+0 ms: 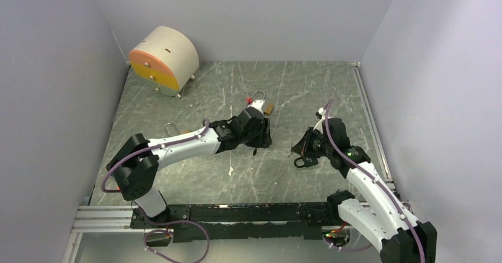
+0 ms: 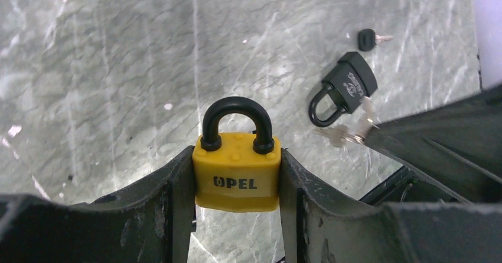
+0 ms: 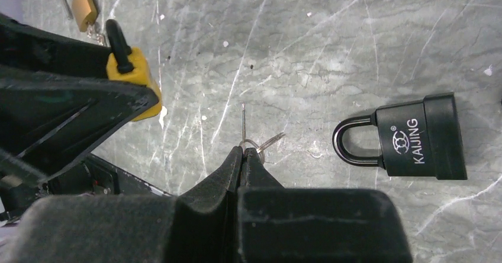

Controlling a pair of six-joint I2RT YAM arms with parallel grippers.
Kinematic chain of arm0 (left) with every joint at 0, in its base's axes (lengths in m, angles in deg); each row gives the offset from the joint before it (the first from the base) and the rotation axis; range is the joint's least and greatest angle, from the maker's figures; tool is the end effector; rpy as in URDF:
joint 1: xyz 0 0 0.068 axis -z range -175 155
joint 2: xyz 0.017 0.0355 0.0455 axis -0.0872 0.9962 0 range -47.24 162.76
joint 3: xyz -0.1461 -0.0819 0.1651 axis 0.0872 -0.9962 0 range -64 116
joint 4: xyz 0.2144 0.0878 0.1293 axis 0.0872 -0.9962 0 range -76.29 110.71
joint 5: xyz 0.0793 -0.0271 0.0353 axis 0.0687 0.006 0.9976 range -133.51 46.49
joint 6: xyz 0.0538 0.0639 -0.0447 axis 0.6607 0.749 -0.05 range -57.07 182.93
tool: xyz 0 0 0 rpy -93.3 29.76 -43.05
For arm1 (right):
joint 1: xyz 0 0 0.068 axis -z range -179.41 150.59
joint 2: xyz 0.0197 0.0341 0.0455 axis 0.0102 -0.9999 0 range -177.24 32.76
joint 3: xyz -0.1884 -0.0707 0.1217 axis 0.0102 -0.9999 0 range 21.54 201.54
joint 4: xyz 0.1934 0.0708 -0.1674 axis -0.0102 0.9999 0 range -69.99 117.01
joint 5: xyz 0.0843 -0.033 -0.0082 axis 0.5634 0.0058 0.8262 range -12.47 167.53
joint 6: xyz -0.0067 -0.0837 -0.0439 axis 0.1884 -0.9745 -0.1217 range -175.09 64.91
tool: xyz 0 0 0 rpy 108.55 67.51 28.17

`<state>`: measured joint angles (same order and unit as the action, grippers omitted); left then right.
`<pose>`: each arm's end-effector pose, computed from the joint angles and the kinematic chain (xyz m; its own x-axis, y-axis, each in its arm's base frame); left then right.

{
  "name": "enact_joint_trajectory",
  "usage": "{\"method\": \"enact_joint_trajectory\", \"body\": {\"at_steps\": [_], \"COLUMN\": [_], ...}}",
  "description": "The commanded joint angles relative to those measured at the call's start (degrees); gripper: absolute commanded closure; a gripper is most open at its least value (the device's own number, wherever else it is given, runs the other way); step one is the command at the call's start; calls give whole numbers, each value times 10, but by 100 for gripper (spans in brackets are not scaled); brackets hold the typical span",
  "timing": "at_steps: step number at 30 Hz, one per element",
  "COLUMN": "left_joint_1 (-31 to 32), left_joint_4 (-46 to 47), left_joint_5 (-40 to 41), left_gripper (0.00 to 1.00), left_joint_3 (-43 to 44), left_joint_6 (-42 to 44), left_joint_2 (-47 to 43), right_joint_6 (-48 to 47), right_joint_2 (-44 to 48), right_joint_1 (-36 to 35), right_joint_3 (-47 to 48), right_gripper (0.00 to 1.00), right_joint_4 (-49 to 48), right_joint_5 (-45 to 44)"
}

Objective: Unlock with the key
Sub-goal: Adjust the lock at the center of the board.

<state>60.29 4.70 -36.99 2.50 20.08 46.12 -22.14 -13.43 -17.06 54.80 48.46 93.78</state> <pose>0.2352 -0.3226 0.1707 -0.8072 -0.0212 -0.5900 0.3006 0.8453 -0.4417 0.2194 0.0950 0.1752 -0.7958 0.2947 -0.5290 -0.0695 0.8233 0.5633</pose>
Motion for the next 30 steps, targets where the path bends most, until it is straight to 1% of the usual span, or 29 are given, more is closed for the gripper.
{"method": "enact_joint_trajectory", "body": {"at_steps": [1,4,7,9,10,12,14,15,16,18,22,27,30], "left_joint_1": [2,-2,-18,-39,-50,-67,-72,-73,-74,-75,-82,-90,-94], "left_joint_4": [116,128,171,222,267,320,372,381,367,318,291,292,348], "left_joint_5": [-58,-125,-205,-277,-324,-382,-424,-435,-441,-443,-452,-459,-473], "left_gripper": [98,98,97,97,97,98,97,97,97,97,97,93,91], "left_joint_3": [-19,-18,-35,-53,-67,-73,-68,-58,-43,-13,5,-1,-23], "left_joint_6": [75,71,35,-8,-35,-90,-138,-155,-167,-169,-192,-192,-213], "left_joint_2": [-31,-27,-10,11,26,68,103,119,135,158,189,203,208], "right_joint_6": [22,26,24,22,20,17,11,10,7,5,1,-14,-29], "right_joint_2": [-31,-55,-68,-74,-78,-87,-95,-99,-102,-107,-126,-160,-191], "right_joint_1": [2,2,2,2,2,2,2,2,2,2,2,2,2], "right_joint_3": [26,41,54,59,61,63,62,61,59,54,51,49,46], "right_gripper": [100,100,100,100,100,100,100,100,100,100,100,100,100], "right_joint_4": [-29,-25,-19,-16,-15,-13,-11,-10,-11,-16,-22,-32,-38], "right_joint_5": [11,12,0,-8,-14,-19,-25,-28,-29,-31,-38,-39,-17]}}
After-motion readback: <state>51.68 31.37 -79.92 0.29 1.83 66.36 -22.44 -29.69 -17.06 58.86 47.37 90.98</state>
